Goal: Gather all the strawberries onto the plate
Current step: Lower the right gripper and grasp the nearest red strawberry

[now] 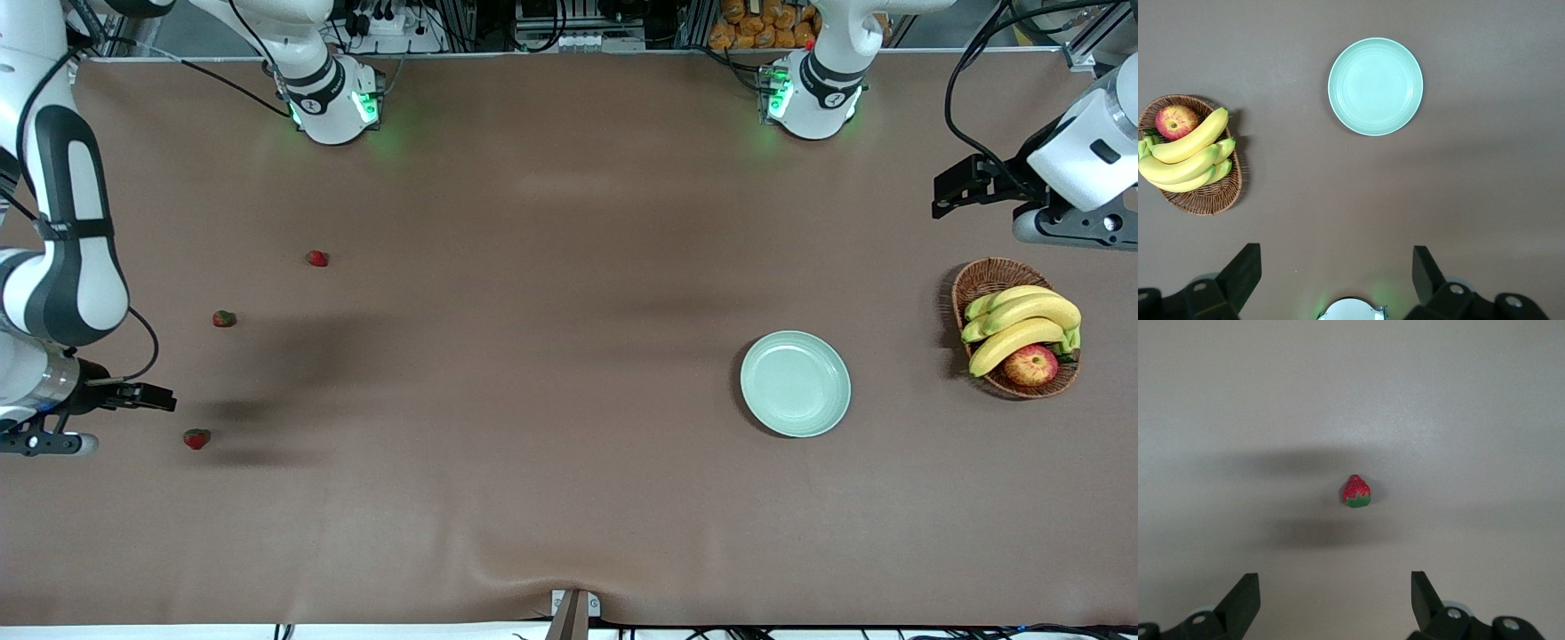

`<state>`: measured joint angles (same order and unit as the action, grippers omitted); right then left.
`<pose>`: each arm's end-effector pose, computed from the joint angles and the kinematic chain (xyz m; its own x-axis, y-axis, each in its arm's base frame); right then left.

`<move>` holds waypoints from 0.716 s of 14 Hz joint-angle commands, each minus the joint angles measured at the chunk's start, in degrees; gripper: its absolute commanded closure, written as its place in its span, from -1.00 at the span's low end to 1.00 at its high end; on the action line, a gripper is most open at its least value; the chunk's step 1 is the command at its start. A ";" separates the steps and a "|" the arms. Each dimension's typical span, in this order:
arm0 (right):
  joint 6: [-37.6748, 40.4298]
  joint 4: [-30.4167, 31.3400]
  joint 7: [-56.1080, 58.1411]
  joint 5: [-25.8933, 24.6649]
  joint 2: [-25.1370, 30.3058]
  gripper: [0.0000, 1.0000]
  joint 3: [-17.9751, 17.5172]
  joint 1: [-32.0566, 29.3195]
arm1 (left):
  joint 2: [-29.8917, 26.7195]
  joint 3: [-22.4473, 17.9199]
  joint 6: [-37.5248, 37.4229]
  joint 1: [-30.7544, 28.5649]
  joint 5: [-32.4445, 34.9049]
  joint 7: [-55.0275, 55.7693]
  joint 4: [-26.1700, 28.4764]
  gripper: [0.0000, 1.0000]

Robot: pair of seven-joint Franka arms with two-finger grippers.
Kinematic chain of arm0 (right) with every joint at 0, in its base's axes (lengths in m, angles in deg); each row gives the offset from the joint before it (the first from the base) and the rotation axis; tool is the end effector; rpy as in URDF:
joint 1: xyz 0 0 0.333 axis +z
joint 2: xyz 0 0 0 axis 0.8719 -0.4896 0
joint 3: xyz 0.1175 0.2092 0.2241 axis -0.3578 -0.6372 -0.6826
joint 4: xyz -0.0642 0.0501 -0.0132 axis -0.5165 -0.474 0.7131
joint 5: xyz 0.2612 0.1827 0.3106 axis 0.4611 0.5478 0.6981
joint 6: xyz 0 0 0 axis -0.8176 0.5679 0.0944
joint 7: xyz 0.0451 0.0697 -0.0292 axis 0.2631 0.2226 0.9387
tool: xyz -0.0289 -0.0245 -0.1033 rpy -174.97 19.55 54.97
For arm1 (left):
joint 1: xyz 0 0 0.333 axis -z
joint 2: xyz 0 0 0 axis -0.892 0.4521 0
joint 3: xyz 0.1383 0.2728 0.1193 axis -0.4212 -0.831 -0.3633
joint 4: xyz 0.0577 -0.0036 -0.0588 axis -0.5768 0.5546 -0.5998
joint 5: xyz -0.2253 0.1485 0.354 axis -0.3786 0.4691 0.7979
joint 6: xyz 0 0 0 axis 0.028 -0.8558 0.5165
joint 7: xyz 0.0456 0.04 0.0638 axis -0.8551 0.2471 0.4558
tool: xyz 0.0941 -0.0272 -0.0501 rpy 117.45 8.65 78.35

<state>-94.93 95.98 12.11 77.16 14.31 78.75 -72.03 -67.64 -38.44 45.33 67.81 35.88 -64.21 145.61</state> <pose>0.7351 -0.1634 0.3027 0.9991 -0.0412 0.0013 -0.0412 -0.9990 0.0148 0.5947 -0.0678 0.6385 0.9881 -0.1110 -0.1068 -0.1098 -0.9938 0.0168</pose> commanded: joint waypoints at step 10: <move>-6.92 -2.41 1.27 4.85 -8.93 -0.83 -0.82 -1.31 | 0.26 0.21 -0.32 -0.30 -0.47 -0.22 -0.57 -1.00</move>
<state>-101.78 95.38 12.20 79.92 7.25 78.73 -72.27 -67.41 -38.41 45.33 67.82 35.88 -64.21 145.64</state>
